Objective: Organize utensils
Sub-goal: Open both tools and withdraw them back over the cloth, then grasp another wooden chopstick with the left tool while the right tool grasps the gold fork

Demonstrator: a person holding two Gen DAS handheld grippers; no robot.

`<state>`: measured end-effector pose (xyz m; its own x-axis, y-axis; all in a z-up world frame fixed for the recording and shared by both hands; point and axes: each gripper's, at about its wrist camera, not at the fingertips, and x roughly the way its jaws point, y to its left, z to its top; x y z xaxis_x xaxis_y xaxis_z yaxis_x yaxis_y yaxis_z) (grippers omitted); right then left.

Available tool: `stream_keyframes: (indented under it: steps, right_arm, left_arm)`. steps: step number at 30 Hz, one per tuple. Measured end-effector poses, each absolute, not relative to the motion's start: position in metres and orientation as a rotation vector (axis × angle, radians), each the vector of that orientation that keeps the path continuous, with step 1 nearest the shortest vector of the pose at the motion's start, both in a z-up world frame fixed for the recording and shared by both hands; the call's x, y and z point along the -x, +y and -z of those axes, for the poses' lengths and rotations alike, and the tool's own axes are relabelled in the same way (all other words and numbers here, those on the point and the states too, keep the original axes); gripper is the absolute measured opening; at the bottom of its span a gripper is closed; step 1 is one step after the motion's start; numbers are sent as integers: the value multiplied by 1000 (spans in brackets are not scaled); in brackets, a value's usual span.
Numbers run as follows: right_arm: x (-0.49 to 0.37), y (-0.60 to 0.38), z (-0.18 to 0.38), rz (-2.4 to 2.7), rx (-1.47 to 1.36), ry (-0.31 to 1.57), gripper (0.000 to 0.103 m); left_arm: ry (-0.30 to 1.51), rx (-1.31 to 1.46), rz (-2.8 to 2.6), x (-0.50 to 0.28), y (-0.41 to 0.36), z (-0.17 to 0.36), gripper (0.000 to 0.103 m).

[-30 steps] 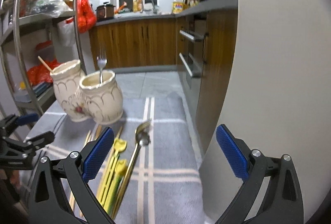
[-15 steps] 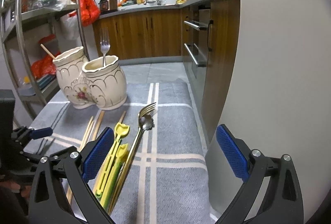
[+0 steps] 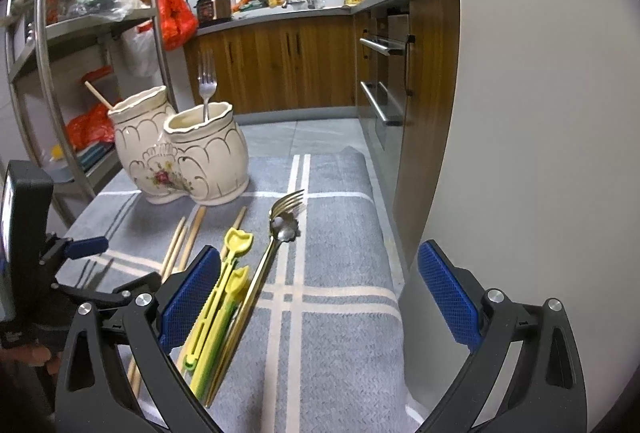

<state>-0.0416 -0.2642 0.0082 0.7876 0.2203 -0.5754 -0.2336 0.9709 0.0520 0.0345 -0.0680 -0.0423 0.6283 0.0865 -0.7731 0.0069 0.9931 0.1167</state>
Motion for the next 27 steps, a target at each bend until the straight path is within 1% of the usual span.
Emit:
stream_keyframes:
  steps: [4, 7, 8, 9, 10, 11, 12, 14, 17, 18, 19, 21, 22, 24, 27]
  right_arm:
    - [43, -267, -10, -243, 24, 614, 98]
    - [42, -267, -9, -240, 22, 618, 98]
    - [42, -267, -8, -238, 22, 622, 98]
    - [41, -266, -7, -235, 22, 627, 98]
    - [41, -266, -6, -232, 21, 632, 98]
    - [39, -266, -5, -231, 19, 640, 98]
    - [37, -265, -3, -234, 14, 652, 98]
    - [30, -260, 0, -238, 18, 674, 97]
    - [19, -253, 3, -239, 50, 691, 87]
    - [14, -250, 4, -239, 63, 704, 75]
    - [9, -247, 5, -242, 68, 717, 70]
    - [0, -243, 6, -268, 67, 737, 54]
    - [-4, -241, 7, -278, 66, 746, 51]
    - [-13, -235, 9, -315, 53, 766, 40]
    - [-23, -225, 13, -364, 45, 799, 27]
  left_arm:
    - [905, -87, -42, -35, -65, 42, 88]
    - [916, -107, -19, -36, -70, 43, 74]
    - [922, -104, 7, -37, -72, 43, 64]
    - [920, -101, 27, -37, -74, 43, 59]
    - [919, -105, 47, -38, -76, 43, 50]
    - [918, -115, 72, -39, -79, 42, 38]
    - [919, -114, 87, -39, -81, 42, 31]
    - [926, -109, 114, -42, -80, 42, 9]
    - [938, -92, 152, -44, -74, 41, 7]
    - [941, -95, 163, -45, -71, 41, 7]
    - [943, -102, 176, -45, -68, 40, 6]
    - [953, -115, 192, -44, -62, 40, 5]
    - [957, -110, 196, -44, -59, 39, 4]
    - [965, -104, 209, -43, -49, 39, 4]
    - [968, -121, 221, -40, -42, 38, 4]
